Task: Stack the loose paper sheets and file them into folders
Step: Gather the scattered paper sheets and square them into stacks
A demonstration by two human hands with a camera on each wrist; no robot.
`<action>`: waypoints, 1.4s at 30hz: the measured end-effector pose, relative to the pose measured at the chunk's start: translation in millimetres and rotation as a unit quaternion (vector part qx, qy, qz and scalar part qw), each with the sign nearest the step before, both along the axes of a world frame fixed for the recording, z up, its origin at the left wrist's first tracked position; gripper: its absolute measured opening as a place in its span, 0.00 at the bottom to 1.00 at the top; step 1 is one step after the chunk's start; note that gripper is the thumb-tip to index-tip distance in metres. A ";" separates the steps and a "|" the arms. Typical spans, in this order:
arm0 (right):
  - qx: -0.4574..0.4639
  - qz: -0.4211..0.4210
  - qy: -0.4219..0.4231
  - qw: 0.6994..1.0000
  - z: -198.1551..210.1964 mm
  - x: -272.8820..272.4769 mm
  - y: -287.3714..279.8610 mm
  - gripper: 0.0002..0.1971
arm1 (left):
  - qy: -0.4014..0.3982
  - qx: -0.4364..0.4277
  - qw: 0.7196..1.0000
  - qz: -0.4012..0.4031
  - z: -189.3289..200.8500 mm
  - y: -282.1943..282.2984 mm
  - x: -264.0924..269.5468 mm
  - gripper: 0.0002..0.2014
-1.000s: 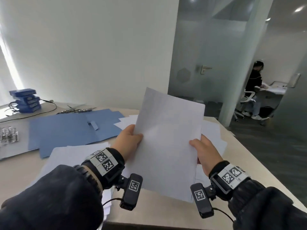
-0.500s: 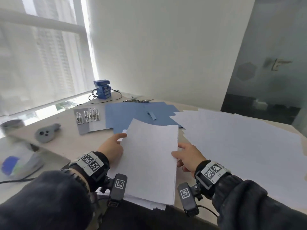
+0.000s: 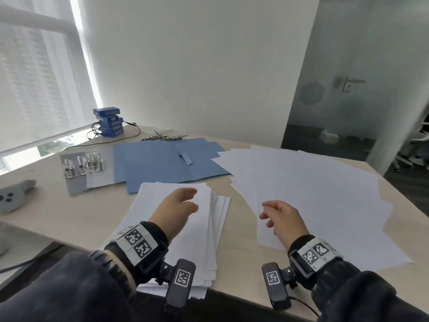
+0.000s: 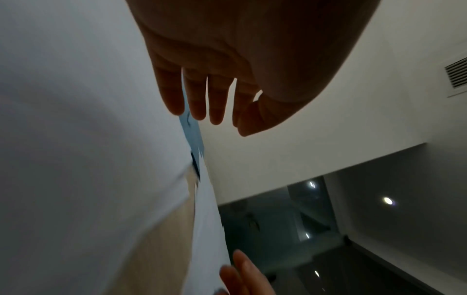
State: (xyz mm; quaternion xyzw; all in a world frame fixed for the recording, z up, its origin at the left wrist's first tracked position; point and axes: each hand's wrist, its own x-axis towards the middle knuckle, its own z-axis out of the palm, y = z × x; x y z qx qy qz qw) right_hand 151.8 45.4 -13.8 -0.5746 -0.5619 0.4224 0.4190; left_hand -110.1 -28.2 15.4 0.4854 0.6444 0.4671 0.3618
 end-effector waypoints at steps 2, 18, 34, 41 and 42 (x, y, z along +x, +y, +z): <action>0.013 -0.052 0.009 0.999 -2.6 30.1 0.1 0.08 | -0.036 -0.020 0.998 -0.052 -5.1 8.7 35.7 0.22; -0.097 -0.106 -0.379 0.914 -20.4 217.4 10.9 0.33 | 0.034 -0.117 0.987 -0.102 -32.1 101.0 164.4 0.22; -0.071 0.004 -0.346 0.935 -29.9 224.4 5.6 0.20 | -0.025 -0.125 0.989 -0.069 -41.6 142.3 174.8 0.23; -0.062 0.030 -0.244 0.967 -31.6 230.1 2.3 0.24 | 0.040 -0.141 0.984 -0.106 -38.4 141.5 174.3 0.09; -0.060 0.033 -0.201 0.977 -31.3 231.5 0.5 0.25 | 0.053 -0.141 0.983 -0.109 -39.1 141.3 175.1 0.10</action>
